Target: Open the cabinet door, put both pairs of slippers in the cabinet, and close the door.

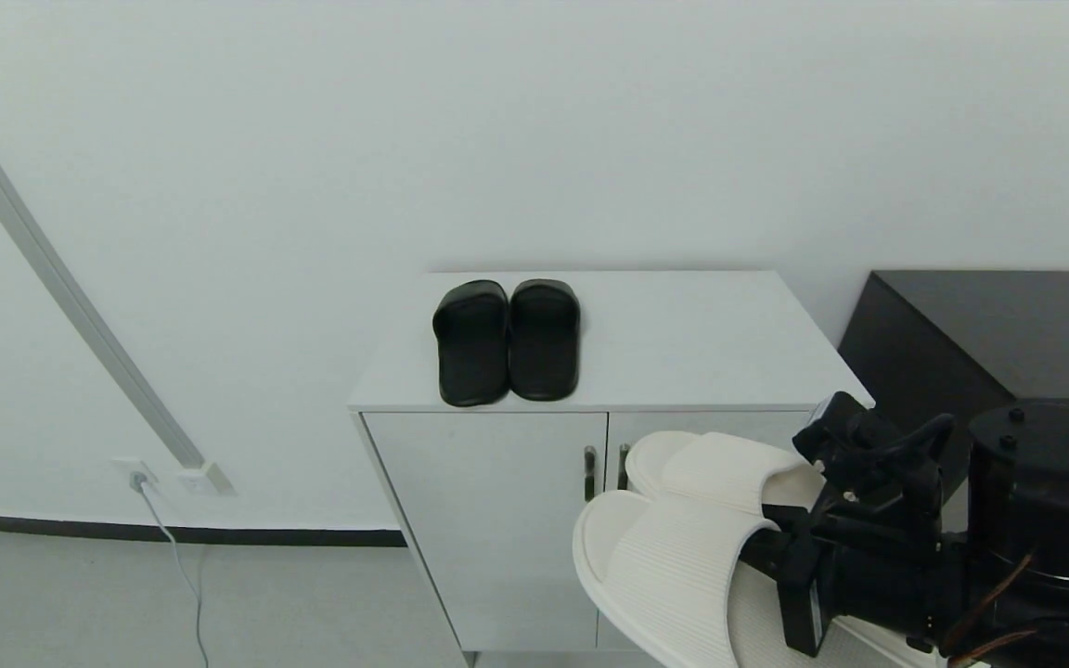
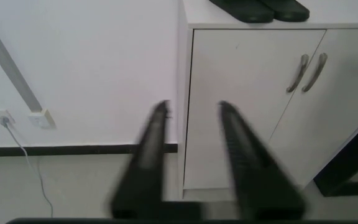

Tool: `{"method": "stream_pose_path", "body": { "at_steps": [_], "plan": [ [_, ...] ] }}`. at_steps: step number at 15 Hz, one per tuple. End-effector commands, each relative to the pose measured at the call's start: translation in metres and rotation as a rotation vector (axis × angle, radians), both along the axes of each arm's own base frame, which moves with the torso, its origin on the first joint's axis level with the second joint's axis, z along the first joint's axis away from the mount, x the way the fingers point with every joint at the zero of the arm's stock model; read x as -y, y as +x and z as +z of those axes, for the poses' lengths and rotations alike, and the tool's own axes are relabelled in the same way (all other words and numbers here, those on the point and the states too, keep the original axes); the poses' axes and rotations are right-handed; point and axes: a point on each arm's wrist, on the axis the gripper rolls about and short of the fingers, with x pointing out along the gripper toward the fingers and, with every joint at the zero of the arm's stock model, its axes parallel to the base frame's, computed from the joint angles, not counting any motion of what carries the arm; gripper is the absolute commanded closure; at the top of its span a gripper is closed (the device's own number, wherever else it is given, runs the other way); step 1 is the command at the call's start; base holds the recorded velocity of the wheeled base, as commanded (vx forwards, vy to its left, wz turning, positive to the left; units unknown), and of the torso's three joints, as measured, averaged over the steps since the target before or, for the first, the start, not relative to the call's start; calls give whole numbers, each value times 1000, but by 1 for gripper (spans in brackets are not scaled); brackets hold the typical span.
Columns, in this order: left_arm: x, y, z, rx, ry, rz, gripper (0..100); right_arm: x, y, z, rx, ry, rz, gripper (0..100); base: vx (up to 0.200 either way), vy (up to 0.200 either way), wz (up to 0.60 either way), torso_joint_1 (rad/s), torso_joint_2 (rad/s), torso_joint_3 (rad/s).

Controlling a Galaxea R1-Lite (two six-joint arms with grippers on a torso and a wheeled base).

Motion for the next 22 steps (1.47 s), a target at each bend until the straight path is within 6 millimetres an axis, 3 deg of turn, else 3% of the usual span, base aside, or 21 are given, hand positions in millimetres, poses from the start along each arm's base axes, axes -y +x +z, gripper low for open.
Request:
{"method": "stream_pose_path", "body": {
  "at_steps": [1,22],
  "plan": [
    [0,0,0,0,1,0,0,0,0,0,0,-1,2,100,0,0,0,-207,461,256],
    [0,0,0,0,-3,1,0,0,-1,-3,9,-11,6,100,0,0,0,-189,513,320]
  ]
}}
